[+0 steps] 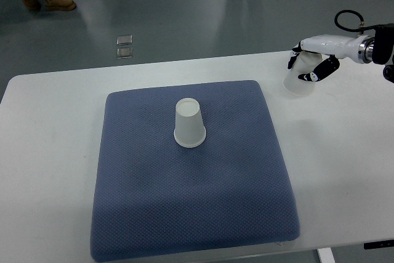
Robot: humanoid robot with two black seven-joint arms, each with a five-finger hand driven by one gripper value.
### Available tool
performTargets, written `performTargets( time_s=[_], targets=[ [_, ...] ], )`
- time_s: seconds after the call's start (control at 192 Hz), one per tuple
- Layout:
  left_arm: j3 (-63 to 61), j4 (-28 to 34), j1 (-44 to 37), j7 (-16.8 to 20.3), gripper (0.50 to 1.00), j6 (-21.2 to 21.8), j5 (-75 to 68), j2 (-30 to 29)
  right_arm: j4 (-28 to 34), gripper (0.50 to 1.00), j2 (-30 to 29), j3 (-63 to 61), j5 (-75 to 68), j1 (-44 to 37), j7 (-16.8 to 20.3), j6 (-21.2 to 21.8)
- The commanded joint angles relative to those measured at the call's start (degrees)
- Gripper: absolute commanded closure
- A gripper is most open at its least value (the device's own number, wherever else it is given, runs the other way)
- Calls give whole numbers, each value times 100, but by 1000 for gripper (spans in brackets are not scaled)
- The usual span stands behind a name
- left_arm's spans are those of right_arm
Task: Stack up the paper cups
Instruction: 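Lift the held cup with the right hand over the cup on the pad, then lower the held cup onto the upside-down cup on the pad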
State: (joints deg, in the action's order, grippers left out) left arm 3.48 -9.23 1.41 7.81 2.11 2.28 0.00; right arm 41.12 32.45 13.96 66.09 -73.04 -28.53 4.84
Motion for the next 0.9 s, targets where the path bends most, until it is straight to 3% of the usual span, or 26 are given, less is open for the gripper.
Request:
performTargets(
  time_s=[0.0,0.407,0.72,0.897],
  targets=[
    [-5,0,0,1,500,0,0,0,283,1000,7,-7,-18,-281,-4,131],
    [4,0,0,1,500,0,0,0,1214,1000,-424,-543,-18,-905,5,711],
    [4,0,0,1,500,0,0,0,1346,1000,-907,-701,-9,-967,5,1054],
    [4,0,0,1,500,0,0,0,1346,1000,-1145,-701,0,-958,22,1028]
  ],
)
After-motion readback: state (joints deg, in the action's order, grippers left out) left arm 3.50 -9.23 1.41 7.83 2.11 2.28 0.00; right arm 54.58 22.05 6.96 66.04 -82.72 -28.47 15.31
